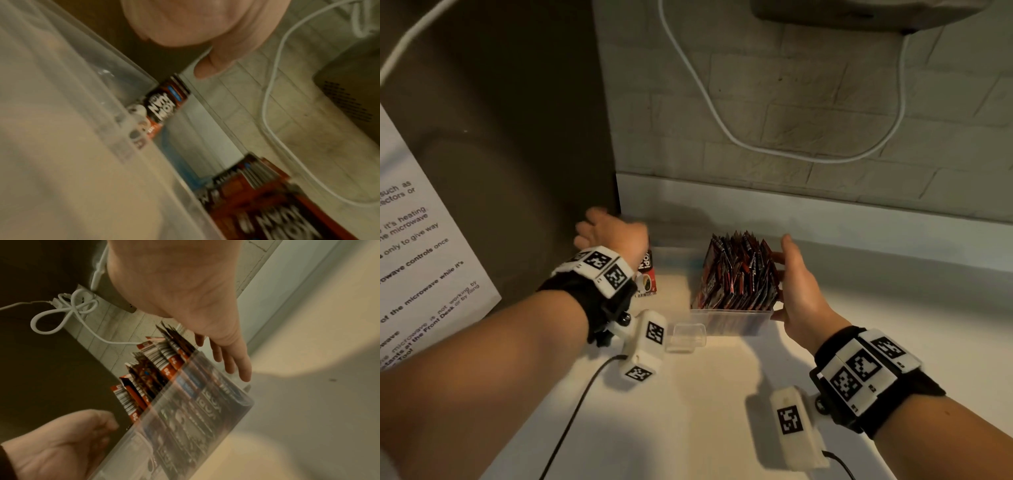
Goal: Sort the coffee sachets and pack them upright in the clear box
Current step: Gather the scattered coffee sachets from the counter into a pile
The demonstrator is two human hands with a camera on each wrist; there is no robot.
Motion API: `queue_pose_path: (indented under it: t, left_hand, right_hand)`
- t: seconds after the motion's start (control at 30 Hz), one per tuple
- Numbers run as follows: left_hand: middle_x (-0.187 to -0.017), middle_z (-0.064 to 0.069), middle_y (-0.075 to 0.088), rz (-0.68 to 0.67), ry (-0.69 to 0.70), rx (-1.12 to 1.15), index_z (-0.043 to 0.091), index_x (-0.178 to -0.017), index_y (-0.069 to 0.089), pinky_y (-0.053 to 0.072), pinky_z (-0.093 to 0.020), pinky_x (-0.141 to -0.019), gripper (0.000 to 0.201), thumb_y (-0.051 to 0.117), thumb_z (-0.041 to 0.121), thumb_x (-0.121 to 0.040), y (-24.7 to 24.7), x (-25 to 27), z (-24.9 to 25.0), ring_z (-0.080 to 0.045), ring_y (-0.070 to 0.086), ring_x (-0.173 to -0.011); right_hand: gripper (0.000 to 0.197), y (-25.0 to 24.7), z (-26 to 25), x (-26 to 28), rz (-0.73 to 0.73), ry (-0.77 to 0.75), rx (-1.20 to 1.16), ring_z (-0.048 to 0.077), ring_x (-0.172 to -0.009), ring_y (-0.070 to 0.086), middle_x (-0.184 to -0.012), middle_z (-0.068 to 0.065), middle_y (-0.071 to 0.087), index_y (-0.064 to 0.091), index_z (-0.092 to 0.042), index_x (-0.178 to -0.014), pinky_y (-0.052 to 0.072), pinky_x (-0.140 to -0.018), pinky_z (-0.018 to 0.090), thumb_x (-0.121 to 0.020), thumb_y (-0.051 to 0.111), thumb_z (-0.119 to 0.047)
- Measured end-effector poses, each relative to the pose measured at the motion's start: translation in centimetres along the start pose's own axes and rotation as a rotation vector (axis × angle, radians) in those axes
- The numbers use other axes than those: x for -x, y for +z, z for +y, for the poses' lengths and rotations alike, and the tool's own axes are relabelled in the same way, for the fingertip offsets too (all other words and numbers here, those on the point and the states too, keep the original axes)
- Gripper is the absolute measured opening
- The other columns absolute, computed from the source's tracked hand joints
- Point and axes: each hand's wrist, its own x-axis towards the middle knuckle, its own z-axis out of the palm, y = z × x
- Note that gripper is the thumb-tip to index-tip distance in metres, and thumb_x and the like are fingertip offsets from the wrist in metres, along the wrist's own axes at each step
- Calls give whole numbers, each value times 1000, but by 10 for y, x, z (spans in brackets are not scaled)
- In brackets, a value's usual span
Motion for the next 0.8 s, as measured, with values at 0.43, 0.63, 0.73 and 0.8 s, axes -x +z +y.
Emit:
queue_pose_path:
  t: [0.43, 0.63, 0.73, 0.8]
  left_hand:
    - [-94, -2, 68, -255, 222, 153, 26, -88, 66, 54, -34, -76, 18, 71, 42, -82, 3, 17, -15, -21, 64, -90]
    - [-106, -20, 66, -660, 196, 245, 11, -103, 62, 42, -27, -68, 14, 53, 19, -97, 17, 63, -11, -21, 56, -83]
    - [-108, -17, 60, -741, 144, 285, 11, -123, 53, 42, -30, -71, 27, 39, 21, -102, 22, 69, -2, -23, 54, -87]
    - [-116, -12, 53, -778, 149, 309, 16, -128, 43, 43, -30, -78, 28, 35, 28, -104, 25, 74, 3, -18, 53, -89]
  right_hand:
    - [35, 1, 0, 3, -23, -15, -14, 8, -85, 61, -92, -11, 65, 52, -35, -98, 44, -71, 37, -95, 29, -61]
    - [40, 5, 1, 5, -36, -29, -31, 10, -86, 64, -84, -11, 70, 59, -35, -92, 44, -77, 38, -95, 29, -61]
    - [46, 7, 0, 7, -72, -47, -29, 10, -81, 68, -79, -10, 74, 63, -32, -94, 47, -73, 33, -95, 28, -61]
    - [48, 9, 0, 9, -112, -78, -24, 9, -82, 70, -84, -9, 75, 64, -31, -96, 49, -76, 32, -96, 27, -60]
